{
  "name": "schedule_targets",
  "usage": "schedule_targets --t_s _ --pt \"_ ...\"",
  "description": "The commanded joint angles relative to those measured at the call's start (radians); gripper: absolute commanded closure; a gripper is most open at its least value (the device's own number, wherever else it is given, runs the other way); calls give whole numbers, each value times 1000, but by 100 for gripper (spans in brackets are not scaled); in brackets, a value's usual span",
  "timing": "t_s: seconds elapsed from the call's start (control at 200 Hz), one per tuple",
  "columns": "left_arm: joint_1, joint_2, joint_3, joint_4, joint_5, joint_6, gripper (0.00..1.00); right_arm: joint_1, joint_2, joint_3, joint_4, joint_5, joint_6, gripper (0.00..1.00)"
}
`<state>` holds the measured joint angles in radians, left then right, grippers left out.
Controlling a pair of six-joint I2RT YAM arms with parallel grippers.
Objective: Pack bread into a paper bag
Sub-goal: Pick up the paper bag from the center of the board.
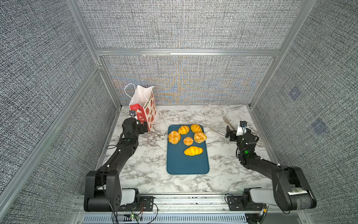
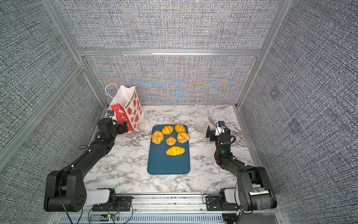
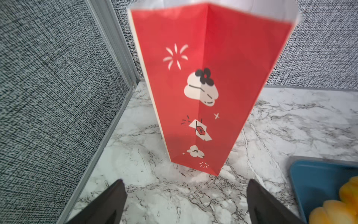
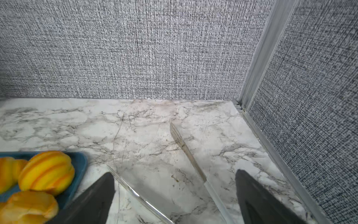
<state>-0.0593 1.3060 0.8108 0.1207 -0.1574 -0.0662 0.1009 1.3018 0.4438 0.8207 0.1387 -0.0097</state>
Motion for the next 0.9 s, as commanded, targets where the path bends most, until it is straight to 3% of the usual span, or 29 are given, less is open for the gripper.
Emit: schedule_targets --t_s 0.0,0.135,0.35,0.551,0.616,0.896 --pt "-1 -59 50 -188 -17 -31 1 46 -49 54 -138 33 -20 1" --pt "-1 -149 61 -224 -43 -95 1 112 -109 117 -223 51 -23 1" --pt "-2 -248 92 -327 171 -62 1 171 -165 347 -591 0 -14 1" --pt "-14 -329 117 -440 269 -166 1 232 -155 561 -919 -10 3 1" --pt "-29 -355 120 -469 334 -181 1 246 -174 591 -967 -36 10 1" --pt "-85 -421 224 -664 357 -262 1 269 -211 732 -1106 -146 60 1"
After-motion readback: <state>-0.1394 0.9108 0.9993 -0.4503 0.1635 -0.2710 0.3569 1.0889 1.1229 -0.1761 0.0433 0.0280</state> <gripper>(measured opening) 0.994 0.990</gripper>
